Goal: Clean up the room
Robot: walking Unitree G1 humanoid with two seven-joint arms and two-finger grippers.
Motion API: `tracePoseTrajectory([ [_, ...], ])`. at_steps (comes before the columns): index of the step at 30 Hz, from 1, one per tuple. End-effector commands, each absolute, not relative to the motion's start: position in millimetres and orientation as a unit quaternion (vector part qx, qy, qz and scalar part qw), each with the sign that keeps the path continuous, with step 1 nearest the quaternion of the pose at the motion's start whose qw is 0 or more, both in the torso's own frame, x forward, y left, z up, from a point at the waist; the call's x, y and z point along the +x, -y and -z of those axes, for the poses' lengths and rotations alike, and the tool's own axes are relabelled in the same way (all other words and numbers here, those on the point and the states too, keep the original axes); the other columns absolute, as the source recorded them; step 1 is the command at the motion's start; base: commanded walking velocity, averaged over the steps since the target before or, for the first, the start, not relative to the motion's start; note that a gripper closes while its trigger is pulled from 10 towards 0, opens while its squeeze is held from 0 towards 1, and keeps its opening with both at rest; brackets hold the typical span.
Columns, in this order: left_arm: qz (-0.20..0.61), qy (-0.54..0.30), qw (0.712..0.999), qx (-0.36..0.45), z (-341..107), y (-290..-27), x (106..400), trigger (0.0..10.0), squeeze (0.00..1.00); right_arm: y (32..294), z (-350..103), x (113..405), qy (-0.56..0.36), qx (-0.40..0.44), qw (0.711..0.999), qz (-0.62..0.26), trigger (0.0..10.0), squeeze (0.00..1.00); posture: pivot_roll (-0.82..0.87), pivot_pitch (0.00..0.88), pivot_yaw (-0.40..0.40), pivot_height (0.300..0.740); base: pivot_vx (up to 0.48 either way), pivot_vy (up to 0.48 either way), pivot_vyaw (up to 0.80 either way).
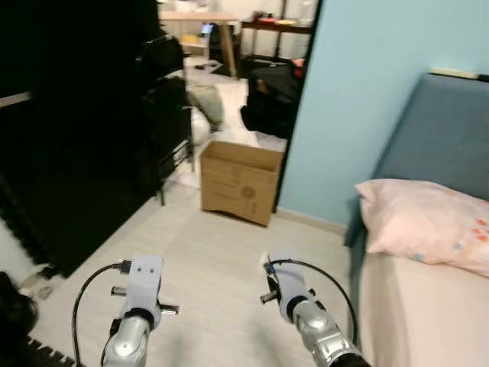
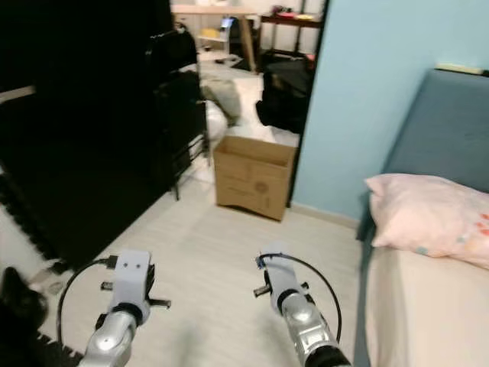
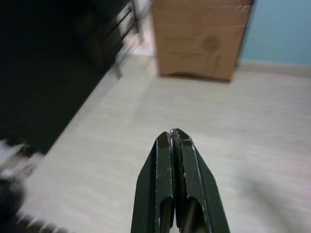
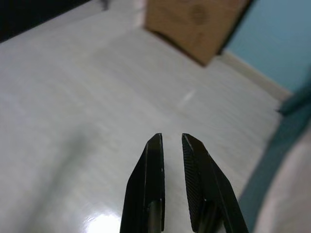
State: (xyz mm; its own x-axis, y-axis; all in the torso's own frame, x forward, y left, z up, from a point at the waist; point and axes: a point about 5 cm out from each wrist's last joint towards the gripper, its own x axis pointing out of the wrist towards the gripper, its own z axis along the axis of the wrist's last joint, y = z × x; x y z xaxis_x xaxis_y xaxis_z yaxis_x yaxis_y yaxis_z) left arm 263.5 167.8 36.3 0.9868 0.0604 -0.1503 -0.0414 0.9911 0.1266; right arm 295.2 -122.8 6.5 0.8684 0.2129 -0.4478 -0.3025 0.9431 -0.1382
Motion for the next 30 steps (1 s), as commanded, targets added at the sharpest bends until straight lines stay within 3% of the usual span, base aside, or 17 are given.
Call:
tracePoseTrajectory([
  [1,-0.030,-0.092,0.993,0.067,-30.4,-172.6,258.8,10.0,0.00,117.9,-3.3,292.5,-0.227,-0.100,0.959,-0.140,10.0,0.00,0.06,0.001,-0.038,0.740,0.000,0.000,-0.80],
  [30,-0.031,-0.093,0.993,0.067,-29.8,-171.9,260.1,10.0,0.00,121.7,-3.1,291.8,-0.230,-0.091,0.960,-0.133,10.0,0.00,0.04,0.010,-0.032,0.740,0.000,0.000,-0.80],
])
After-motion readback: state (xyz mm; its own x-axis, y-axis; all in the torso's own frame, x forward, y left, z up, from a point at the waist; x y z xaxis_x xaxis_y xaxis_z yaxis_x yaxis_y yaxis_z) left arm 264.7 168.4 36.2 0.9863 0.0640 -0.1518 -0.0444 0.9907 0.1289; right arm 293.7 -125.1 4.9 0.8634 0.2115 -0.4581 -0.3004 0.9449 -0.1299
